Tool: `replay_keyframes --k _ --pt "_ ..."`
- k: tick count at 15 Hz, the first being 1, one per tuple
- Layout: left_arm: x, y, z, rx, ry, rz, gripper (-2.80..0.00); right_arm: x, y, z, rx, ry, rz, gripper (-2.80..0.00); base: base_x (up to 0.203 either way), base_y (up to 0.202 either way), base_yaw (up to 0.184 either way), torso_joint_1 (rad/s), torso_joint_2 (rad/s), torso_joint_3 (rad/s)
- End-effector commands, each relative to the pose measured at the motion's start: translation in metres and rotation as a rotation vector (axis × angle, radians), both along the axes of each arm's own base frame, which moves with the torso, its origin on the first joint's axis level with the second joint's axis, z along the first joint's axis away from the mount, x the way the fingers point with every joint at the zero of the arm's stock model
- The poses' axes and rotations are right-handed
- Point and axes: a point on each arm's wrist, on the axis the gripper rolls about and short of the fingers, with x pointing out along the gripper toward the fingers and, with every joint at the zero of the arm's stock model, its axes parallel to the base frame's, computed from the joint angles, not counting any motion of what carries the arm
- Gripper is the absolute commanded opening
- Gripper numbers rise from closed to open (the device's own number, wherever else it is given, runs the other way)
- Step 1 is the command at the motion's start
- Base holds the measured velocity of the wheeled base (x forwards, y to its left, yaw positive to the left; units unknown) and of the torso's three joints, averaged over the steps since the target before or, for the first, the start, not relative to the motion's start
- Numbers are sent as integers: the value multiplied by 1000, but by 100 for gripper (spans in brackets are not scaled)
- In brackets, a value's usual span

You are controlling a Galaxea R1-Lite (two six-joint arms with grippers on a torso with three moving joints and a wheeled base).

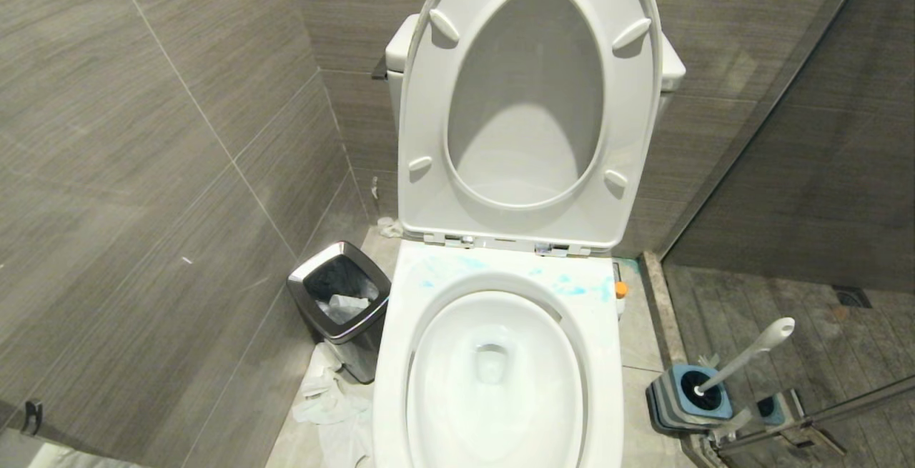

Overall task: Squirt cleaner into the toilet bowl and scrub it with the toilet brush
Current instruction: Pour in the cleaning agent

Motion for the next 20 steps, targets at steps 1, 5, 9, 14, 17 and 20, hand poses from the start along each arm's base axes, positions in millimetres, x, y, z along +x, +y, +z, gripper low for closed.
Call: replay_keyframes --k 1,5,9,14,17,20 --pt "0 0 0 1 3 0 -280 2 0 -7 0 25 -1 -280 0 0 0 0 0 0" --pt "0 0 0 -1 3 0 -280 2 0 -7 0 25 1 -280 0 0 0 0 0 0" --pt "0 0 0 -1 3 0 -280 2 0 -7 0 25 -1 -280 0 0 0 0 0 0" --pt "0 0 0 1 3 0 -280 2 0 -7 -3 25 -1 -280 0 0 0 0 0 0" --pt "0 0 0 -1 3 0 -280 2 0 -7 -10 38 2 -280 0 0 0 0 0 0" --pt "0 0 0 -1 3 0 -280 1 0 -7 -11 68 2 -280 0 0 0 0 0 0"
